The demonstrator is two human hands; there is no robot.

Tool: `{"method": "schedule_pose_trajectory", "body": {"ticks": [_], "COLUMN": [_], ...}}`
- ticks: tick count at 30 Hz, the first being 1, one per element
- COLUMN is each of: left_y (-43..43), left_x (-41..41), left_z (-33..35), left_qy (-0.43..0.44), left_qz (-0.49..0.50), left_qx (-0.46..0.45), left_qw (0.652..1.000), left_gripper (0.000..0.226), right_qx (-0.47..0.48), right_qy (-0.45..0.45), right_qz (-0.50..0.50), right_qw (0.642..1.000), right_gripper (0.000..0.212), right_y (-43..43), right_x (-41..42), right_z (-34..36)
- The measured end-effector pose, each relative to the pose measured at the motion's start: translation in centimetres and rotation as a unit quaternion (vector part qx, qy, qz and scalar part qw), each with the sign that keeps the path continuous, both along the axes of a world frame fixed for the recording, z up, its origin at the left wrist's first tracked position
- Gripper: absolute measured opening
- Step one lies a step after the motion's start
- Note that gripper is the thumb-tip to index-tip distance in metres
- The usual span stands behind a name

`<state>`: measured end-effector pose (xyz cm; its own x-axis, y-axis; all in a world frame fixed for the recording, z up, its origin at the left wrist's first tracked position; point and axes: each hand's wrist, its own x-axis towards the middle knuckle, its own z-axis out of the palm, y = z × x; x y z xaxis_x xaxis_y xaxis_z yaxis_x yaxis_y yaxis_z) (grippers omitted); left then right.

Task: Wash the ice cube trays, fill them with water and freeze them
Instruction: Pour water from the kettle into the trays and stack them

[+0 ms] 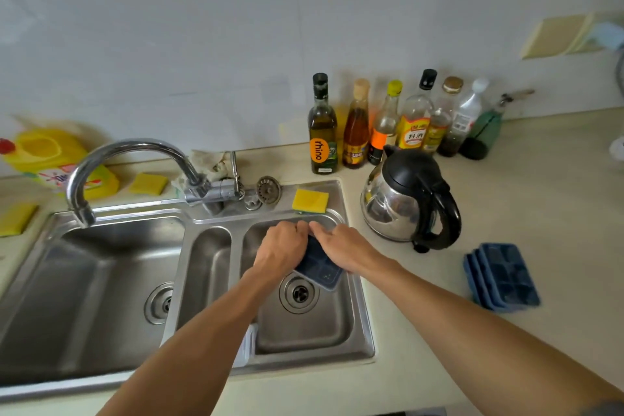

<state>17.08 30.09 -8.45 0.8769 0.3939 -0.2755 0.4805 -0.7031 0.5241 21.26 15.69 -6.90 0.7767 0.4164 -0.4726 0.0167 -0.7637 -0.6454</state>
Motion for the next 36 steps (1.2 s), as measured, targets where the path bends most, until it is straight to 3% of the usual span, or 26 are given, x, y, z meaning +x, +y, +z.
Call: {"method": "schedule_pose_trajectory", "body": {"ticks": [11,15,17,18,20,24,26,30,36], "left_y": [1.0,0.8,0.8,0.7,-0.3,-2.2,-1.9,-1.5,-2.2], "left_x": [-0.5,-0.8,-1.4,-1.8,-2.5,-2.1,-1.9,-2.7,-3.4], "left_z": [1.4,3.6,4.5,4.6,4.4,2.8,2.5,2.4,2.4], "left_qy": [-0.004,-0.065,-0.106,-0.117,-0.104,-0.076,-0.105,-0.113,-0.126], "left_qz": [-0.060,0.005,0.056,0.081,0.111,0.205,0.215,0.129,0.071], "left_qx": [0.064,-0.017,-0.082,-0.115,-0.182,-0.312,-0.273,-0.185,-0.185], "left_qw": [0.996,0.998,0.989,0.983,0.971,0.925,0.932,0.968,0.972], "left_gripper": [0.047,0.072,0.083,0.087,0.083,0.070,0.061,0.049,0.048], "right_qx": [-0.049,-0.028,0.019,0.050,0.094,0.093,0.082,0.101,0.138], "right_qy": [-0.126,-0.162,-0.122,-0.094,-0.047,-0.082,-0.082,-0.058,-0.129], "right_qz": [-0.005,-0.033,-0.091,-0.128,-0.202,-0.170,-0.154,-0.191,-0.241], "right_qw": [0.991,0.986,0.988,0.986,0.974,0.978,0.981,0.975,0.952], "right_gripper": [0.072,0.058,0.049,0.055,0.068,0.066,0.066,0.071,0.073], "right_y": [1.3,1.1,0.8,0.7,0.8,2.1,2.3,1.9,2.1], "right_x": [-2.0,-2.0,-1.6,-1.5,-1.3,-2.3,-2.4,-1.2,-1.5], "right_z": [-0.1,0.2,0.1,0.3,0.7,1.4,1.5,1.9,2.0]}}
